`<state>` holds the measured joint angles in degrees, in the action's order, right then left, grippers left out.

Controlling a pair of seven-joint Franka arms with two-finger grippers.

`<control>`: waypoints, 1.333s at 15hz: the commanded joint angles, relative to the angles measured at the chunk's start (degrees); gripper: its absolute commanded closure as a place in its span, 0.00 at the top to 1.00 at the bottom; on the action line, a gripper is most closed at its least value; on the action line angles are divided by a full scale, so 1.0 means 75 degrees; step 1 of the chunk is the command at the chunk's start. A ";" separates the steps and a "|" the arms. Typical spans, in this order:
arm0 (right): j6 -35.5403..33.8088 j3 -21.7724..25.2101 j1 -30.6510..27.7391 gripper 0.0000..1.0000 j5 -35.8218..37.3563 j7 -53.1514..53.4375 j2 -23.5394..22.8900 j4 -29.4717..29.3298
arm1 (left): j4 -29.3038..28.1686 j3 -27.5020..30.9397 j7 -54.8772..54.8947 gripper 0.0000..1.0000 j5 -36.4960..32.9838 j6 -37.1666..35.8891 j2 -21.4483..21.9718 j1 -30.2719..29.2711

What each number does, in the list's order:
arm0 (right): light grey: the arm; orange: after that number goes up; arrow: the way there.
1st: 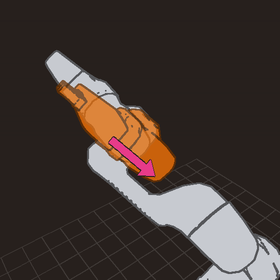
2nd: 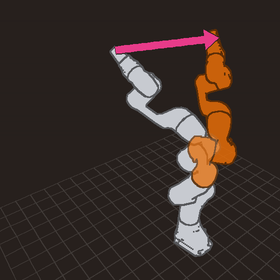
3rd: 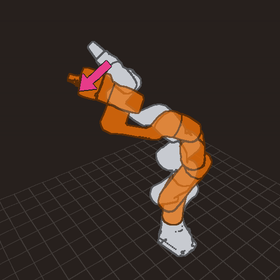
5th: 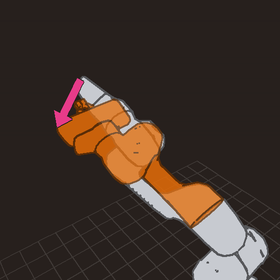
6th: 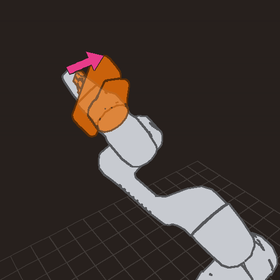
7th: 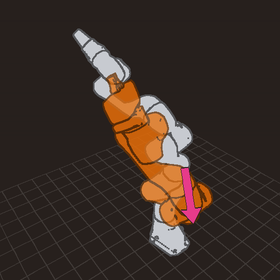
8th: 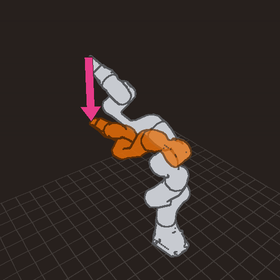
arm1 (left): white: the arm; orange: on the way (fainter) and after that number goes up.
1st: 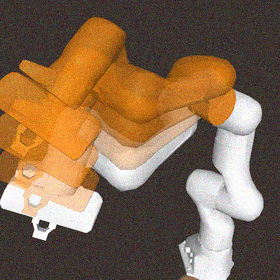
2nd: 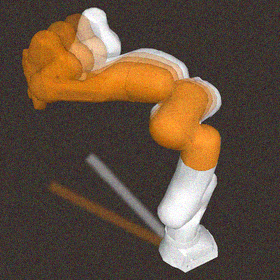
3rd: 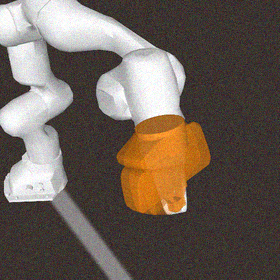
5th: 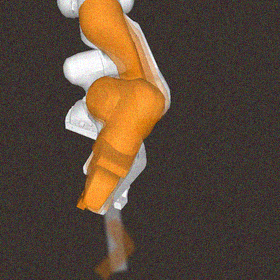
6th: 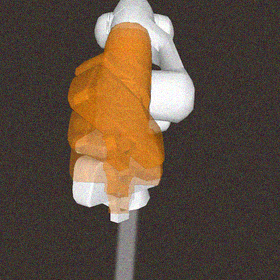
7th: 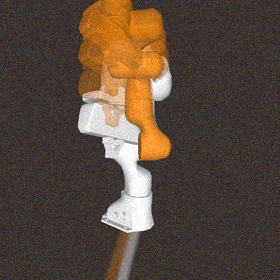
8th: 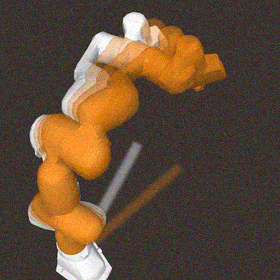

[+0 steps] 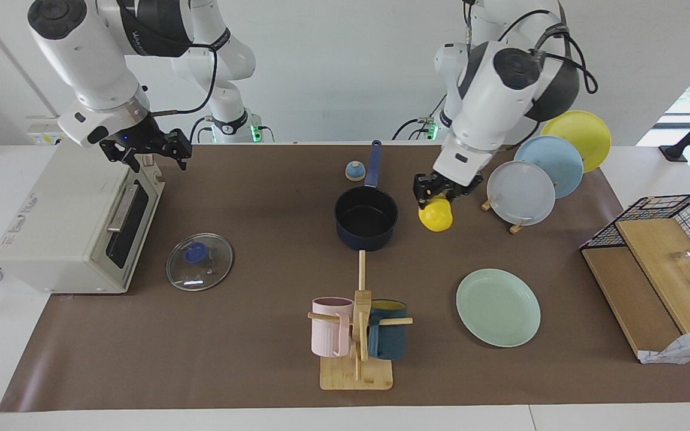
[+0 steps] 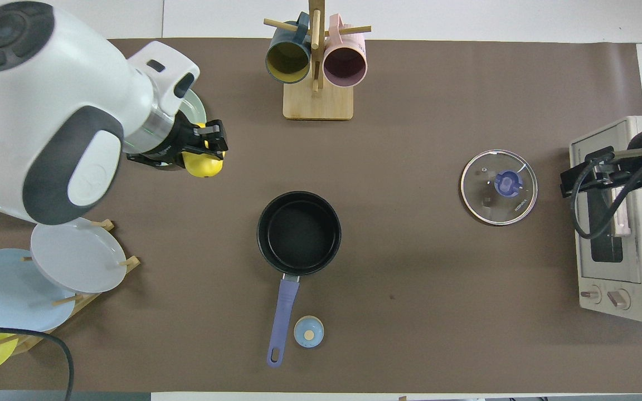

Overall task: Transfer potato from pot to plate
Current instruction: 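Lower the held potato onto the green plate with the left gripper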

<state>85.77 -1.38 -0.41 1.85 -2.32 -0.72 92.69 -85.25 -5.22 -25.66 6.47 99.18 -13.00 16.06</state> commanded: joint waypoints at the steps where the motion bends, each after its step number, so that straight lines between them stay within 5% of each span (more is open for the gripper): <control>1: -0.0021 0.0031 -0.0121 1.00 0.0035 0.0157 -0.0021 -0.0089 | 0.0806 -0.0077 0.1074 0.00 0.0216 -0.0064 -0.0773 -0.0663; 10: 0.0037 0.0090 -0.0145 1.00 0.0023 0.0145 0.0061 -0.0113 | 0.0820 0.0005 0.2952 0.00 -0.0557 0.2489 -0.2730 -0.1531; 20: -0.0009 0.0148 -0.0145 1.00 -0.0059 0.0134 0.0085 0.0016 | 0.0199 0.0016 0.3023 0.00 -0.0968 0.2913 -0.2802 -0.1555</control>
<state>85.77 -0.05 -1.06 1.85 -2.31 -0.55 92.00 -81.85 -5.23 -3.56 0.46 119.51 -34.47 4.23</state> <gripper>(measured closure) 0.000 0.414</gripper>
